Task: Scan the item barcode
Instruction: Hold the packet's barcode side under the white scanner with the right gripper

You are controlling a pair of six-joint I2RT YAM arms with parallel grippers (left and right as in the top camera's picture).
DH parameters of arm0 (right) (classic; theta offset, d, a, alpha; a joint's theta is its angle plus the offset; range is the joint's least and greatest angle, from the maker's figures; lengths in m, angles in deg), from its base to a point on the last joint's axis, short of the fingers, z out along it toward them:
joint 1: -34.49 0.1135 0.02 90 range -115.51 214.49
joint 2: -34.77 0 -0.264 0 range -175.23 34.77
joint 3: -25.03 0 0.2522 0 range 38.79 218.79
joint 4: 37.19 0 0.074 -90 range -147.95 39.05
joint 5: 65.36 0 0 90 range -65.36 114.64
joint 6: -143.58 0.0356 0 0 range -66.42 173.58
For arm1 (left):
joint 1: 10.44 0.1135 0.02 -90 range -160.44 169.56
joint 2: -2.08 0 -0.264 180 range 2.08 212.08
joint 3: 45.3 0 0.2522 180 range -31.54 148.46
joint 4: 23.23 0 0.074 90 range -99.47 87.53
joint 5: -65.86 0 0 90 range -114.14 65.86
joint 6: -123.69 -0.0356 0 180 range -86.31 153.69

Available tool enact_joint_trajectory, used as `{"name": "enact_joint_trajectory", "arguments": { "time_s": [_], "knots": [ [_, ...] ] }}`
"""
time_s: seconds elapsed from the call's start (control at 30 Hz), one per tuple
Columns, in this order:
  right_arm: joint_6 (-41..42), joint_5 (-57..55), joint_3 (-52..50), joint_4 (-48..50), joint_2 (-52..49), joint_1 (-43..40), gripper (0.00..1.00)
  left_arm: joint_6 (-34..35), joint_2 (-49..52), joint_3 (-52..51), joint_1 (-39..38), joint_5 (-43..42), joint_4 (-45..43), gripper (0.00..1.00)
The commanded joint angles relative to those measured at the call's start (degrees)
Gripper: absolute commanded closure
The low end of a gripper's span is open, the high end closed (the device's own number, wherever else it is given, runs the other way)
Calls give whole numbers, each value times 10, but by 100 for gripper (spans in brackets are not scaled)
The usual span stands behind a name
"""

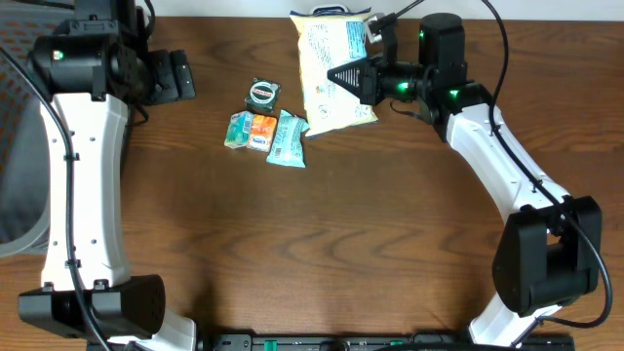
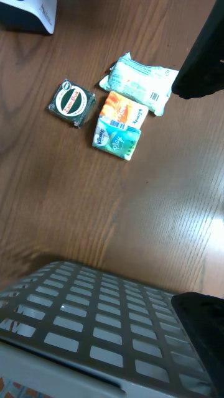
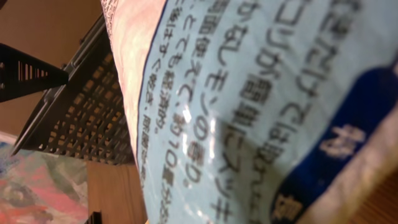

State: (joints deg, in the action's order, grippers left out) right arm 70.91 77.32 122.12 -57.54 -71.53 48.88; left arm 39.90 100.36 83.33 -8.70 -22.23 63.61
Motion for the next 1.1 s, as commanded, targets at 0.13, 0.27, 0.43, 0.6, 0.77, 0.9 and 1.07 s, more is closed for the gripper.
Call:
{"name": "enact_joint_trajectory", "arguments": {
  "time_s": [0.13, 0.27, 0.43, 0.6, 0.77, 0.9, 1.07],
  "knots": [
    [-12, 7, 14, -3, 21, 3, 99, 5, 2, -3, 2, 9, 0, 2],
    [-12, 7, 14, -3, 21, 3, 99, 5, 2, -3, 2, 9, 0, 2],
    [-12, 5, 14, -5, 21, 3, 99, 5, 2, -3, 2, 9, 0, 2],
    [-14, -6, 14, -15, 21, 3, 99, 5, 2, -3, 2, 9, 0, 2],
    [-18, -14, 14, -25, 21, 3, 99, 5, 2, -3, 2, 9, 0, 2],
    [-18, -14, 14, -25, 21, 3, 99, 5, 2, -3, 2, 9, 0, 2],
    [-18, -16, 14, -27, 21, 3, 99, 5, 2, -3, 2, 9, 0, 2]
  ]
}}
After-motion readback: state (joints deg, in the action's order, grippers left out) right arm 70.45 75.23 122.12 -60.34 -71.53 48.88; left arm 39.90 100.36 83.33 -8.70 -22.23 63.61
